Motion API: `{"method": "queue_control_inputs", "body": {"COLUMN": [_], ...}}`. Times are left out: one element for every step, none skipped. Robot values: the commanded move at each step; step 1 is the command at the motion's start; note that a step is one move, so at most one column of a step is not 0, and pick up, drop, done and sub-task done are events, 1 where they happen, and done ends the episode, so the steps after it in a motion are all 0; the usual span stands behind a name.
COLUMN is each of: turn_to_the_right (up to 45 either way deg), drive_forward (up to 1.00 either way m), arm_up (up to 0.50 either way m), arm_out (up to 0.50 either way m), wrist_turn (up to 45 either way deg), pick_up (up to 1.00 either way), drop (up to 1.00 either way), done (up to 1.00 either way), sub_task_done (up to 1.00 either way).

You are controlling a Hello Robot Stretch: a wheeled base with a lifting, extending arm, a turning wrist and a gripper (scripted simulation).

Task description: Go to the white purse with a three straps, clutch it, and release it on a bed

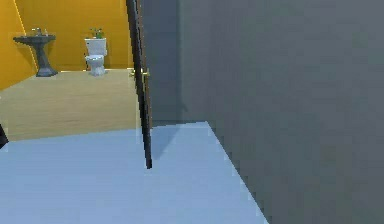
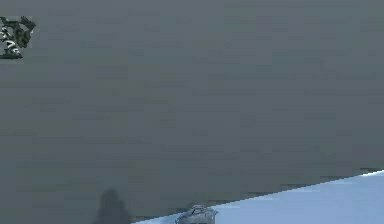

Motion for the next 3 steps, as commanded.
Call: {"method": "queue_control_inputs", "body": {"turn_to_the_right": [0.0,0.0,0.0], "drive_forward": [0.00,0.00,0.00], "arm_up": [0.00,0.00,0.00], "arm_out": [0.00,0.00,0.00], "wrist_turn": [45.0,45.0,45.0], "pick_up": [0.00,0.00,0.00], "drop": [0.00,0.00,0.00], "done": [0.00,0.00,0.00], "sub_task_done": [0.00,0.00,0.00]}}
